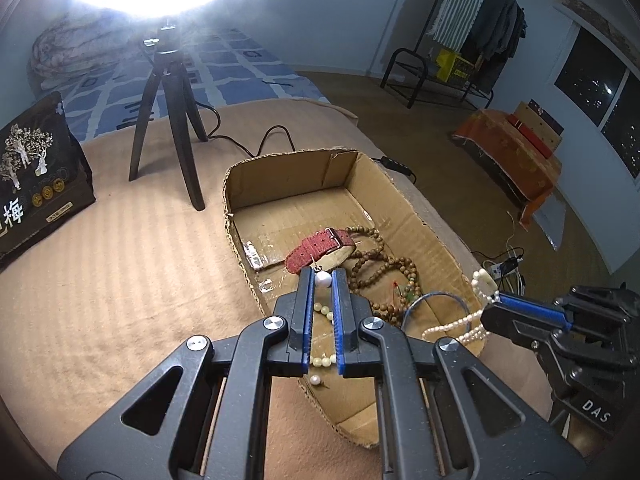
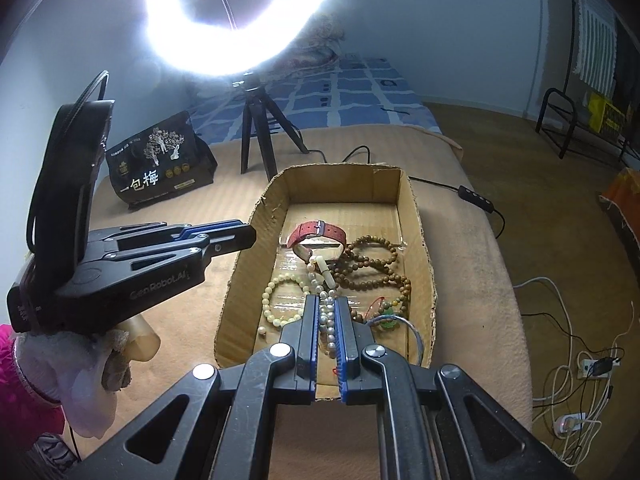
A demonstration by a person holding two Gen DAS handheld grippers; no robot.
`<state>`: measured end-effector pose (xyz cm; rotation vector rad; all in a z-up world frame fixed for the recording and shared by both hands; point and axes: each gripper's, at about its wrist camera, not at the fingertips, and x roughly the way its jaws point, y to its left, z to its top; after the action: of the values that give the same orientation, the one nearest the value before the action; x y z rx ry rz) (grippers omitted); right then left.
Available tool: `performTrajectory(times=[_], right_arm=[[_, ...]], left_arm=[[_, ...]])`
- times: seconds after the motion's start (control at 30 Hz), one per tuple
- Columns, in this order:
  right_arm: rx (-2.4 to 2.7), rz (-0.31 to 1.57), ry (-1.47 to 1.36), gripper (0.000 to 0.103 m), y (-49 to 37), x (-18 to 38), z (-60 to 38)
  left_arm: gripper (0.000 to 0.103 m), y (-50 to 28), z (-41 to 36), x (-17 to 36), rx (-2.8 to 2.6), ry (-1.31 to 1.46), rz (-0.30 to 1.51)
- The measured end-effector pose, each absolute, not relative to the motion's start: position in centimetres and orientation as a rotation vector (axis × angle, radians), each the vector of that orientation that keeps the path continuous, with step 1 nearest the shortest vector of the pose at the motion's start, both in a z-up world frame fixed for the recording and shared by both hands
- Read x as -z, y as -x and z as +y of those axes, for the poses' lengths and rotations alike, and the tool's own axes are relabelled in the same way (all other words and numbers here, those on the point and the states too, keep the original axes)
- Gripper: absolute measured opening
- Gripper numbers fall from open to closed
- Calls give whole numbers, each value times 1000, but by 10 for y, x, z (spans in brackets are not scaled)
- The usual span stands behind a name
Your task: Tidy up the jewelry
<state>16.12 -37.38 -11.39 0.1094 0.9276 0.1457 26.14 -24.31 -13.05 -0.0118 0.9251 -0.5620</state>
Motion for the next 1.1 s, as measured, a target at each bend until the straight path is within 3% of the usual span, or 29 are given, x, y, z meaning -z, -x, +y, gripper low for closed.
performTrajectory(times=[0.3,0.37,0.43,0.47,0.53,0.63,1.1], right_arm=[[-147,931,-101,6,-163,117,-375],[-144,930,-93,15,-163,117,-373],[-140,927,-88,29,-162,116,-372],[-136,927,-85,31,-162,116,-371],[-135,928,-83,32,-162,117,-370],[-128,930,-80,42,-162,117,-370],[-93,903,-71,45,-146,101,-368]], left_arm=[[7,-266,-247,134,558,12,937],[7,-266,-249,134,554,4,938],[8,-266,-250,134,555,1,939],[11,-266,-251,133,555,-1,940],[31,-264,-251,132,556,-1,931],[31,-262,-250,129,555,-1,923],[31,-241,-233,103,546,11,881]])
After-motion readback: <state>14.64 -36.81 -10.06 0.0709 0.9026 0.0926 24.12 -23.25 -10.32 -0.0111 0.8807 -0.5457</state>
